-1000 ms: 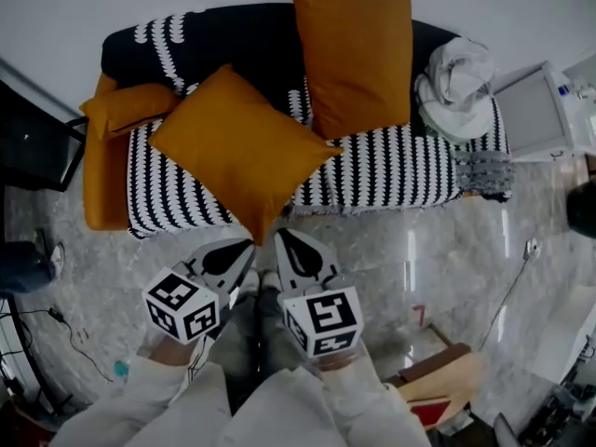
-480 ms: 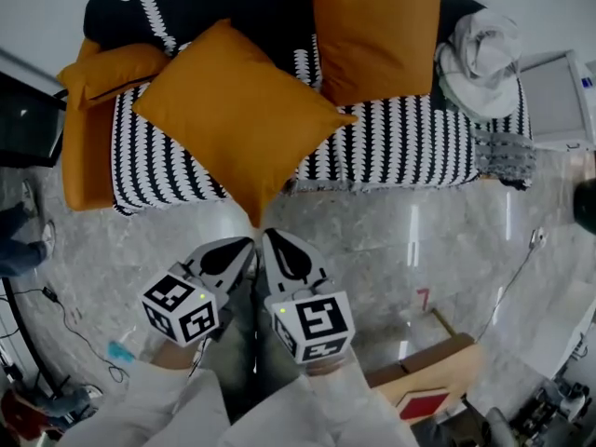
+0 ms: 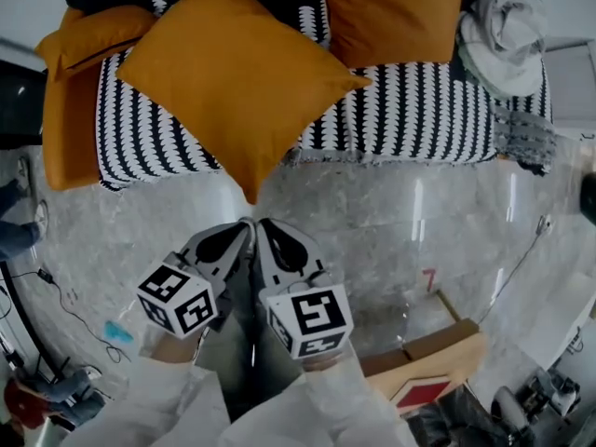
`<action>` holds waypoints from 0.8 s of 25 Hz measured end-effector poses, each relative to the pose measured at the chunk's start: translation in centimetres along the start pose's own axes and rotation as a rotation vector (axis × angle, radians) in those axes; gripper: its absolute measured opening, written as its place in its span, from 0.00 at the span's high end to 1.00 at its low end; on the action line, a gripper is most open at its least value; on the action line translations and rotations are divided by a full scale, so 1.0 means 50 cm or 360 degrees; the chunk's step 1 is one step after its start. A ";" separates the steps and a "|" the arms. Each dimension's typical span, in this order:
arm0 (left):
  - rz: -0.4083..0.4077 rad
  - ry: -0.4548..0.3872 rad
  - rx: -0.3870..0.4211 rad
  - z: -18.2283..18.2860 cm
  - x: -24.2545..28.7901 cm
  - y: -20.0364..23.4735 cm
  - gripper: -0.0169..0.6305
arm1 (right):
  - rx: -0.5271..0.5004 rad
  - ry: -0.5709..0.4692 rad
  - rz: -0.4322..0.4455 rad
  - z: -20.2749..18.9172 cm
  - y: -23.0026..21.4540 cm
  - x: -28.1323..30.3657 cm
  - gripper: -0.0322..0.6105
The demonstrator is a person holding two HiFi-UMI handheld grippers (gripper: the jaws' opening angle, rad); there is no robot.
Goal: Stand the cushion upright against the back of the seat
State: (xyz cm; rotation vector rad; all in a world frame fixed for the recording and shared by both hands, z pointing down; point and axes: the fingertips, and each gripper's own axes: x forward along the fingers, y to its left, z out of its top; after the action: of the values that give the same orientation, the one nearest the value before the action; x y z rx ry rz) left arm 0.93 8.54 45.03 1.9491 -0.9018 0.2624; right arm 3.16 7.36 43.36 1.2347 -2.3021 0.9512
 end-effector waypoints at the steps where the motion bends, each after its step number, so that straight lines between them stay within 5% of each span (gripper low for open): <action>1: 0.0009 0.0007 0.0002 -0.007 0.005 0.006 0.96 | 0.0008 0.0006 0.0003 -0.010 -0.002 0.003 0.93; 20: 0.0068 0.0029 -0.0010 -0.067 0.076 0.083 0.96 | 0.0060 0.0047 -0.0012 -0.086 -0.060 0.061 0.93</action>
State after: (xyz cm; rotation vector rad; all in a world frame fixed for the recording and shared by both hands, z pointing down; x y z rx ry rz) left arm 1.37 8.29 51.55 1.9202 -0.9324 0.3013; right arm 3.95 7.41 49.35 1.2350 -2.2652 1.0082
